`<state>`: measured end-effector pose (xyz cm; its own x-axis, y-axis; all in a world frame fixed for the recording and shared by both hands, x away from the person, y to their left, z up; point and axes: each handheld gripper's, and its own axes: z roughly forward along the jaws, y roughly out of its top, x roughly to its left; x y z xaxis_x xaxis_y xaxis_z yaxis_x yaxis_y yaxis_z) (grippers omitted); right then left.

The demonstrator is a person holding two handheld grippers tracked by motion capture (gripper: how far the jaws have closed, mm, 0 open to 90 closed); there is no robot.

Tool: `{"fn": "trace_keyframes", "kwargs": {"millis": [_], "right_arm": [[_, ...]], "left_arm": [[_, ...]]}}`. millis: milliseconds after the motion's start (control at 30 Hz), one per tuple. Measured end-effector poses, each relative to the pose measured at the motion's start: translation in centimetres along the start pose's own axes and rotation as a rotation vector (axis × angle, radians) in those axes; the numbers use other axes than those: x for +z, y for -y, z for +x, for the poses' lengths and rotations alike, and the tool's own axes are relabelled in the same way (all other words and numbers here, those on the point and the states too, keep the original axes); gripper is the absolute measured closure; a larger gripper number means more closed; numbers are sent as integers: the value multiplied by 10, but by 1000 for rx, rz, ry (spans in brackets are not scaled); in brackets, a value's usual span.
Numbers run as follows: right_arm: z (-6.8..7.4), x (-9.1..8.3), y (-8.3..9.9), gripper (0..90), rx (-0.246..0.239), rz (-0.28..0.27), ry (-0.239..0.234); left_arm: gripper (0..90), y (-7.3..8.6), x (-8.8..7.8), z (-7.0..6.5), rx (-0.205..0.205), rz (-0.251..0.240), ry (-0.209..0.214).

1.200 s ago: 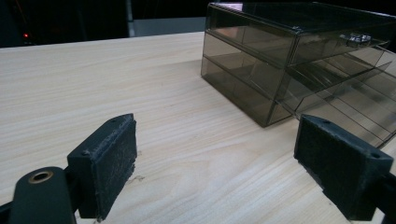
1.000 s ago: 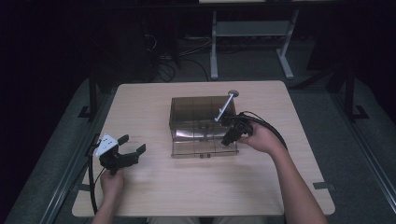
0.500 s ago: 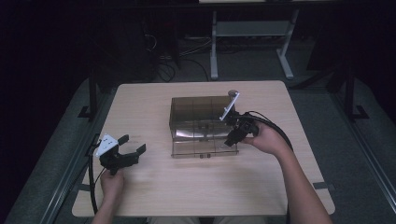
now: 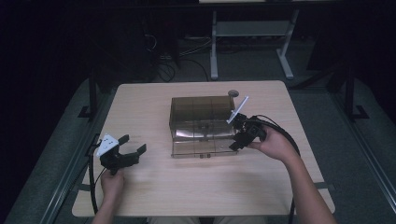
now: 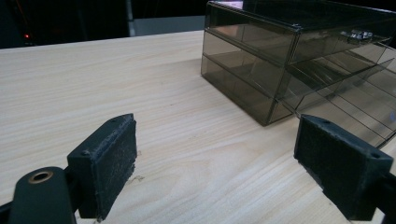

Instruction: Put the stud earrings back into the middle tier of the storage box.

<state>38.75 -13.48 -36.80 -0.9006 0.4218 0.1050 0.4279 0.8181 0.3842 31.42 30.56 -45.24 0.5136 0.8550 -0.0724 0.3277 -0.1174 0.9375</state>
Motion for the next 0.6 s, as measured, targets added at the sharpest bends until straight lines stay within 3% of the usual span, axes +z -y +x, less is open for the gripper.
{"fn": "trace_keyframes", "kwargs": {"millis": [600], "right_arm": [[3, -8, 40, 498, 48, -46, 4]], "left_arm": [[128, 0, 1, -1, 5, 7, -2]]}}
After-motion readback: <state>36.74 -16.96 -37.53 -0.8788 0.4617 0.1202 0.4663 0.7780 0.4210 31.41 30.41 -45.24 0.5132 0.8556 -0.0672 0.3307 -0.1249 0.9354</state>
